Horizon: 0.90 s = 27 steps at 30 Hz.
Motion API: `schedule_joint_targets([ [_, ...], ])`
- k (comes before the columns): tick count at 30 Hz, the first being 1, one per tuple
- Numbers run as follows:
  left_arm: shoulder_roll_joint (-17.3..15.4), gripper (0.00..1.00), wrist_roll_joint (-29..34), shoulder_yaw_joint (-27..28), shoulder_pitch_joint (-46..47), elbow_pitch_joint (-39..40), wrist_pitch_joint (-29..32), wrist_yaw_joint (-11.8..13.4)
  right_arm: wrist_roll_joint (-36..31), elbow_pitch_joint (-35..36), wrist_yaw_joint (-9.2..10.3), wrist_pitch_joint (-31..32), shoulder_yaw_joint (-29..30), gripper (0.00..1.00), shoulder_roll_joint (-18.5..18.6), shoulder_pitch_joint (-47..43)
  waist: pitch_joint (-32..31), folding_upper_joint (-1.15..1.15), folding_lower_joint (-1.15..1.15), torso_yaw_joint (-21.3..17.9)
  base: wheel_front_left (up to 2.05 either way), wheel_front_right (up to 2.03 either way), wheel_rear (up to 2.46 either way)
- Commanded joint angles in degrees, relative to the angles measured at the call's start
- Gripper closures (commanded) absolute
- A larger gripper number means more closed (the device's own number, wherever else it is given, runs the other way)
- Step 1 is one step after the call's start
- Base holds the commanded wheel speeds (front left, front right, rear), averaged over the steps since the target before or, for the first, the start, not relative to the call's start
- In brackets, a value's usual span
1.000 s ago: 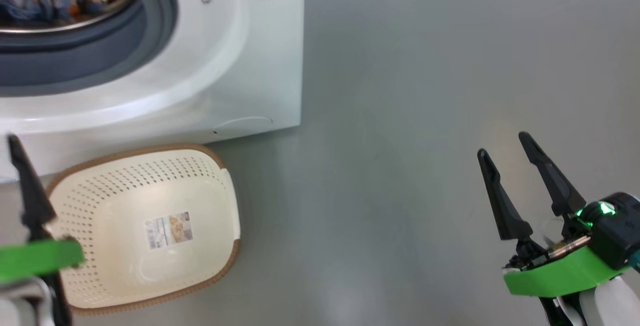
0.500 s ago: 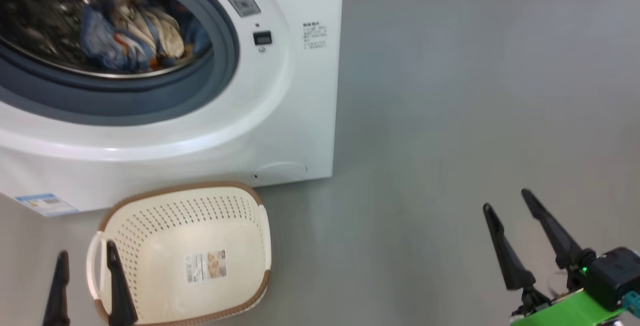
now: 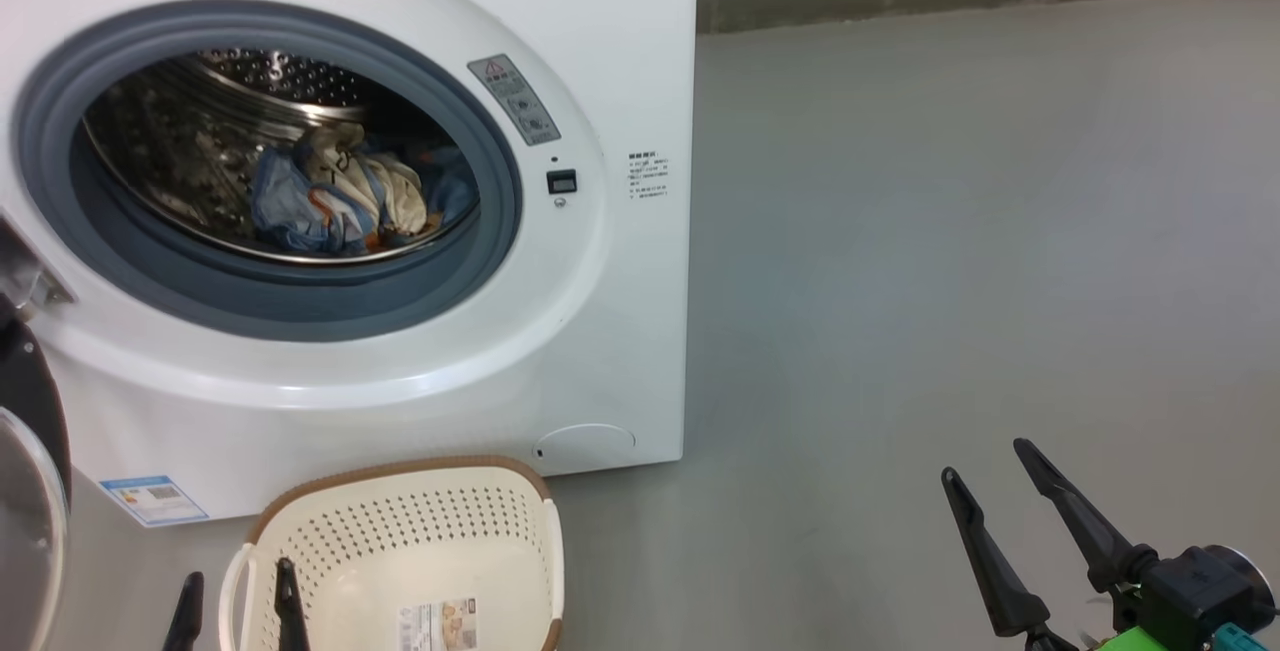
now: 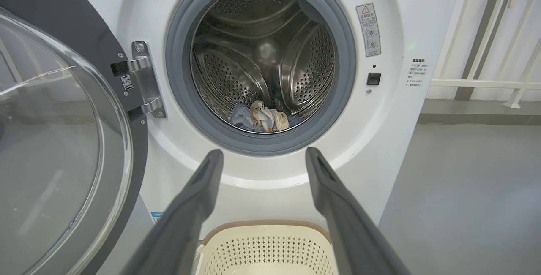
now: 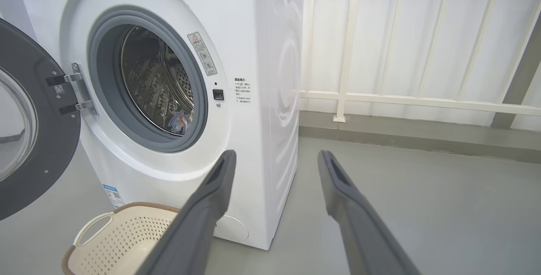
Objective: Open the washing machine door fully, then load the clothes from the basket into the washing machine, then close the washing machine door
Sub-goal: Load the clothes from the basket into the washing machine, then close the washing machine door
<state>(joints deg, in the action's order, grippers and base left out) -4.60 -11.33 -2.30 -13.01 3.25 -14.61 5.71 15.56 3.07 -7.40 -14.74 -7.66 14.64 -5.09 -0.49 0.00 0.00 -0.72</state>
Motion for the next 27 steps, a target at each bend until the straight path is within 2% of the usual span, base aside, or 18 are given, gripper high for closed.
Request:
schedule_joint_targets([
  [1, -0.7, 0.0, 0.3, 1.6, 0.7, 0.9, 0.0, -0.4, -1.3, 1.3, -0.09, -0.3, -1.3, 0.0, 0.8, -0.2, -0.7, 0.0, 0.0, 0.0, 0.0, 0.0, 0.0],
  [27, -1.9, 0.0, 0.5, 0.0, 1.0, -0.3, 1.0, 0.3, -1.4, 1.1, -0.09, -0.3, -1.0, 0.0, -0.4, -0.5, -1.8, 0.0, 0.0, -1.0, 0.0, 0.0, 0.0],
])
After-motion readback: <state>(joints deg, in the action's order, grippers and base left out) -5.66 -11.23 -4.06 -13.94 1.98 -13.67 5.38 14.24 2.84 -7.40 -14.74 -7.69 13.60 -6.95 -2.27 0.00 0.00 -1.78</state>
